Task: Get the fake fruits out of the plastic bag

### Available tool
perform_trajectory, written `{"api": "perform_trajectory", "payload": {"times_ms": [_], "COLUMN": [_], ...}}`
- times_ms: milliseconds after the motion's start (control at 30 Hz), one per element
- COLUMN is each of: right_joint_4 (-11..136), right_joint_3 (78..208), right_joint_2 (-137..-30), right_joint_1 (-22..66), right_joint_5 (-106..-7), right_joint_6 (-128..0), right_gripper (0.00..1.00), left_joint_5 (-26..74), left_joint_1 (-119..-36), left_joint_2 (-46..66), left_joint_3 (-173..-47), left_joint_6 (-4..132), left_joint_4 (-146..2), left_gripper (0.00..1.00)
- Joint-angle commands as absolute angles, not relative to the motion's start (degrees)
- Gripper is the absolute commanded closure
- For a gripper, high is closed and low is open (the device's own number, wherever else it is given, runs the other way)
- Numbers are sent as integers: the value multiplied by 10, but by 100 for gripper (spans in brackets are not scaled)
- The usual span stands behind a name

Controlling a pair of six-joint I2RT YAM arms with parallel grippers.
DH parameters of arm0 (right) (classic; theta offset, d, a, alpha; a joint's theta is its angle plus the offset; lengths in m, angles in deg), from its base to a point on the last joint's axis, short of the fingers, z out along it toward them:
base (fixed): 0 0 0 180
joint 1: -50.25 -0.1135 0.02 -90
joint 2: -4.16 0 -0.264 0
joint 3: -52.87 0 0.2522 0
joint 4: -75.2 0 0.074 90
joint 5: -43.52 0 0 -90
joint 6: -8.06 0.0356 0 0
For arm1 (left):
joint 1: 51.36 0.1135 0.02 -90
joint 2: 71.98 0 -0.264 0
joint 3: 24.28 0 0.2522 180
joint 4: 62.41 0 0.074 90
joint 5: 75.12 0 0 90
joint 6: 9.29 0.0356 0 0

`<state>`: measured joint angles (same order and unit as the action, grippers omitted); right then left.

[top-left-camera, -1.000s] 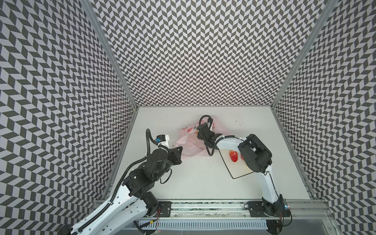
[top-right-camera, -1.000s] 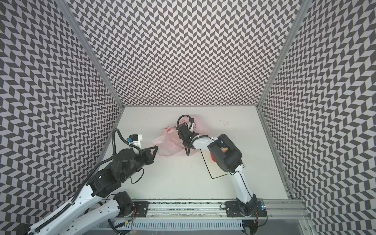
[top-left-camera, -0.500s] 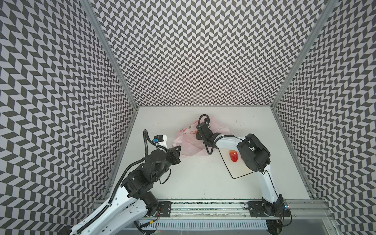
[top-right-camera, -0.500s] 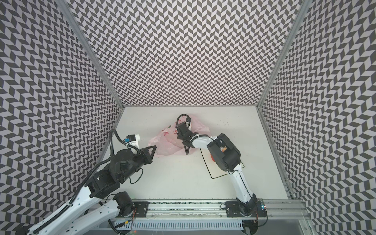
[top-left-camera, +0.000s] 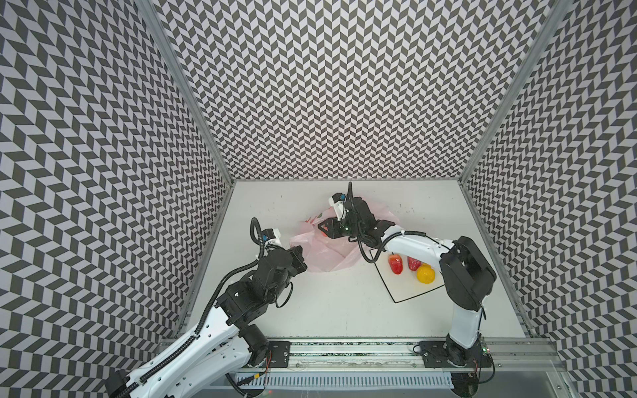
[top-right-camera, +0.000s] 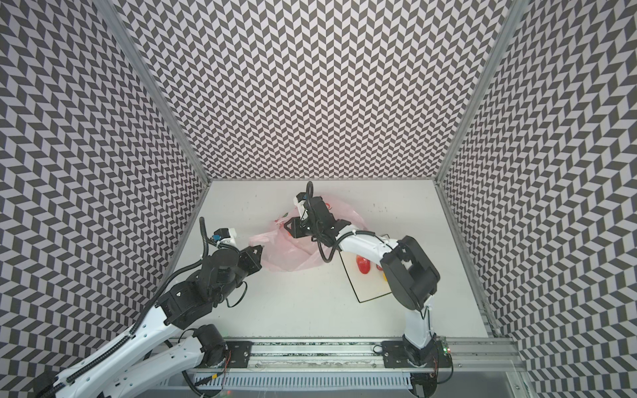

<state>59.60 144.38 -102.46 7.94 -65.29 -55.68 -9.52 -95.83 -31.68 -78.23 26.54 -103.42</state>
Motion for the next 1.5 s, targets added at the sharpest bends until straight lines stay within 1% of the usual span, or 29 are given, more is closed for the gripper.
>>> {"api": "perform_trajectory", "payload": {"times_ms": [0,300,500,633,867,967,1167,1467], "right_joint_4": [533,352,342,335,324,325,336,429], "right_joint_3": [1435,1387,1303,1237,1088,1038,998,972], "right_joint_2": [-976,-841,-720,-648,-513,-473,-488,-581], "right_joint_1": [75,58,53,54,56,59,72,83], "right_joint_5": [-728,-769,-720,-631,-372,-314,-266,-243], "right_joint_6": [-604,-699,-690,-650,-498,-441,-380,-366], "right_gripper": [78,78,76,77,76,75,75,73], "left_joint_5": [-125,-125,-130,-130,-127,-125,-124,-122], "left_joint_1": [-955,-954,-954,-954,-954,-954,-954,-953], "left_joint_2": [-322,-326,-331,-334,-340,-342,-349,-354], "left_joint_3": [-789,-788,-786,-785,-781,-782,-782,-781], "left_joint_6": [255,254,255,255,253,254,253,256], "left_joint_4": [-1032,-1030,-1030,-1030,-1029,-1030,-1037,-1038], "left_gripper": [100,100,100,100,100,100,100,100]}}
